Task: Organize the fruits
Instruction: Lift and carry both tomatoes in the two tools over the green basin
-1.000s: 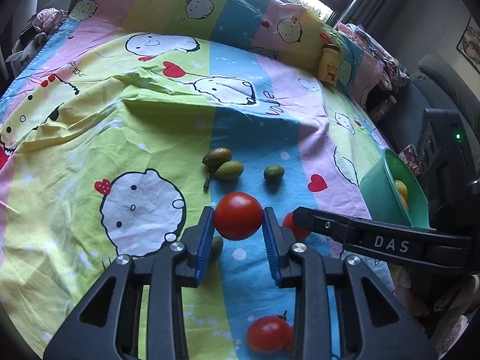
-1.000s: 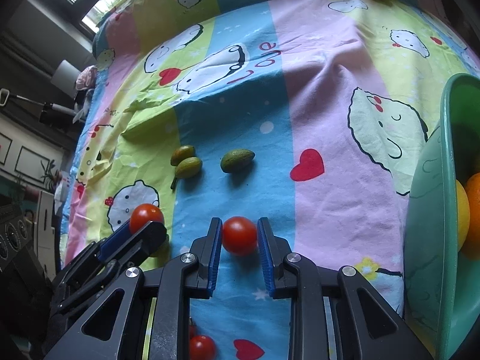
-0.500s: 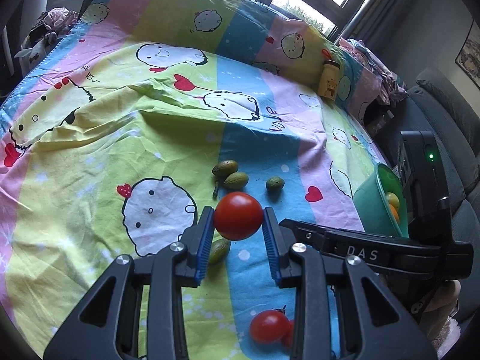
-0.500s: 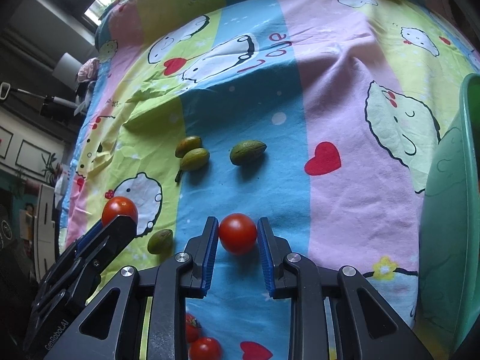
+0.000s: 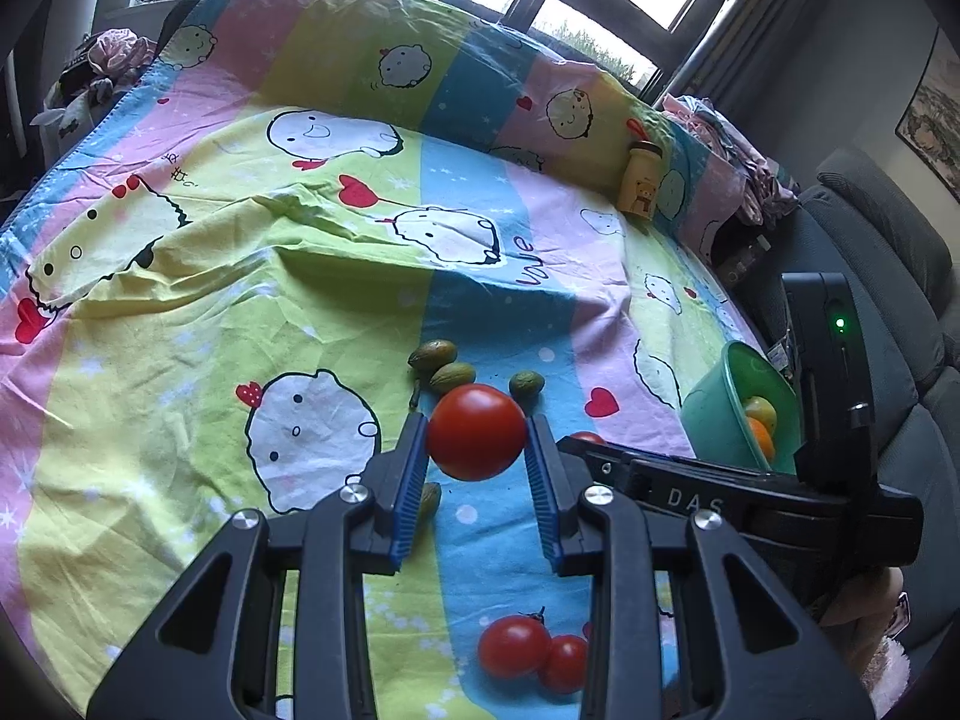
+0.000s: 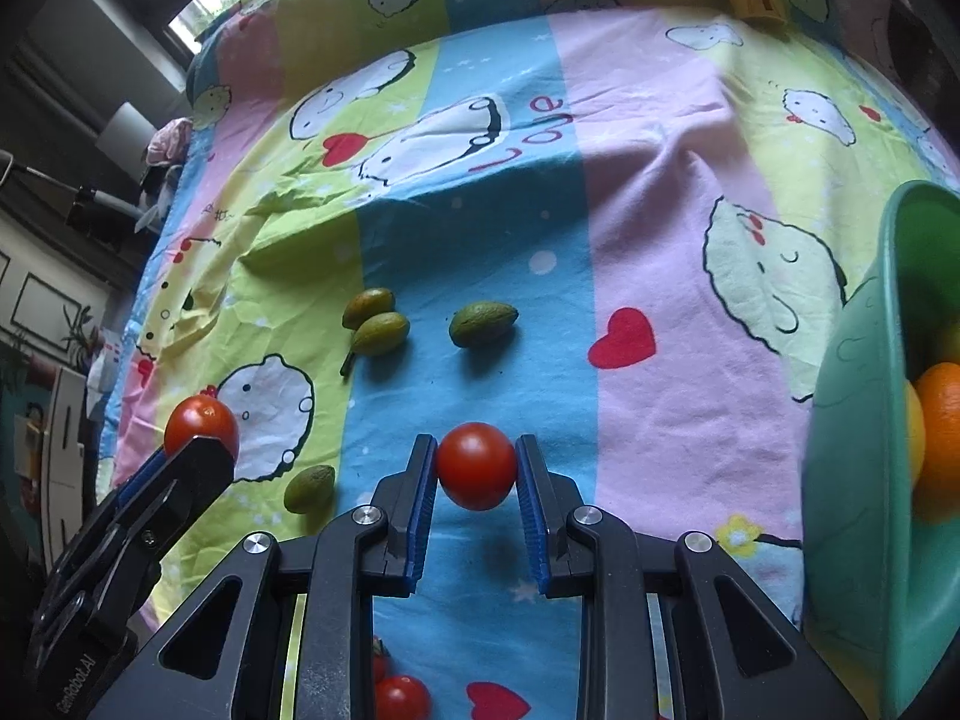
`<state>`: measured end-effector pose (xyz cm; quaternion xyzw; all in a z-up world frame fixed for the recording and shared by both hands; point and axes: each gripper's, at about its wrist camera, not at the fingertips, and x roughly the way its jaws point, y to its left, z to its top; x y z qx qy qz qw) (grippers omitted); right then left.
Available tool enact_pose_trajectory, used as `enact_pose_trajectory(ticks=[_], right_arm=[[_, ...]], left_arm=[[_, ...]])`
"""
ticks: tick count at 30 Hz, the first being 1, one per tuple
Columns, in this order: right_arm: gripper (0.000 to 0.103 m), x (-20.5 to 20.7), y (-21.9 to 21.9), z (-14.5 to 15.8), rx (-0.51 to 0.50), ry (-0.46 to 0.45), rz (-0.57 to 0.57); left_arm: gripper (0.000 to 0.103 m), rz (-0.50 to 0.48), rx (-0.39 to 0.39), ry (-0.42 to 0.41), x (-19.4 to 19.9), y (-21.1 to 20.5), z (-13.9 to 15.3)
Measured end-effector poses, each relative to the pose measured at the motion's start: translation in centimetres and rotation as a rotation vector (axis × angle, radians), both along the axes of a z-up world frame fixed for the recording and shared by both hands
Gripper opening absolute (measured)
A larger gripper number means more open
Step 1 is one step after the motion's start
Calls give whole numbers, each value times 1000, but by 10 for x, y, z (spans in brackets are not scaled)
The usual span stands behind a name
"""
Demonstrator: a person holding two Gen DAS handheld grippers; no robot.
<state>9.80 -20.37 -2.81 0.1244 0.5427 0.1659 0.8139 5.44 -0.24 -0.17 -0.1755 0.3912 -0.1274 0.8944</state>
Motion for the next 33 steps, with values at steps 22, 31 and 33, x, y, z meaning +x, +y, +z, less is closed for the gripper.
enact_pose_trajectory(ticks=[22,31,33], right_arm=[[27,-36,-118,94,66,-309,-265],[27,-43,-172,94,110,-319,-378],[27,-43,-183,91,120,-310,-402]], left_arm=[[32,-141,-23,-188,-6,-84,64],[32,-263,-31,-178,7,-145,67],[32,-287,-33,-168,10,-158,64]])
